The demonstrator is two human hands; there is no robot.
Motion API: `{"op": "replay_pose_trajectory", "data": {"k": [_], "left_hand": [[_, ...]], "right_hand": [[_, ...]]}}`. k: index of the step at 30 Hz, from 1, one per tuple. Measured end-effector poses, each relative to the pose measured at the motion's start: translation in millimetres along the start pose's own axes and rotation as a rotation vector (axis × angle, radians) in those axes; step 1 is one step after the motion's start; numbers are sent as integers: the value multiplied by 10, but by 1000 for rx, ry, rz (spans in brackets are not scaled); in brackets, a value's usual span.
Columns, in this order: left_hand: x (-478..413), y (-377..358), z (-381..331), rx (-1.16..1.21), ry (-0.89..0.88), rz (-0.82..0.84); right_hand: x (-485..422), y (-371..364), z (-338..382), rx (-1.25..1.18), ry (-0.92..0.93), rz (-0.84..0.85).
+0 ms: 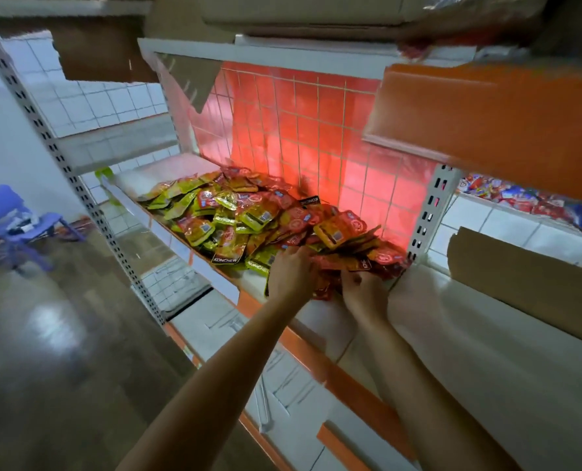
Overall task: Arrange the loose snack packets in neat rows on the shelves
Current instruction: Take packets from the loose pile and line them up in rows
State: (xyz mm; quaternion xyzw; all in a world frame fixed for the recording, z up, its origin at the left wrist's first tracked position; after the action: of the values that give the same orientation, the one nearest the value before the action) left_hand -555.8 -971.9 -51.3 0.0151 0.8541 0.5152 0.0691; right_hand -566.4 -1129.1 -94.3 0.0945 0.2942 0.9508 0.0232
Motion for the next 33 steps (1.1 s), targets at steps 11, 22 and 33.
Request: {"op": "replay_pose_trajectory", "data": {"k": [11, 22, 33], "left_hand": [[-706, -83, -174, 51, -175, 32], [-1314, -443, -257, -226, -85, 270], [-1178, -437, -191, -267, -82, 172]], "right_hand": [[-257, -62, -167, -129, -330, -122], [-180, 6, -162, -231, -328, -232], [8, 66, -337, -541, -336, -364]]}}
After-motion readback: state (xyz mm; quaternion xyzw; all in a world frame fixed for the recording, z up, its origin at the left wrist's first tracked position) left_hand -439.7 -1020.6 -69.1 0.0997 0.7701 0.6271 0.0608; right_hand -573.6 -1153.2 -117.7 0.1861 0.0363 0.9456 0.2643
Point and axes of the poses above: each hand's wrist, its own x-axis away from the middle knuckle, its own y-axis out of the back of the hand, z = x × y, the point moved 8 cm from there along -x, towards the middle knuckle, and after that the axes turned 13 degrees about z, right-handed, at the moved point
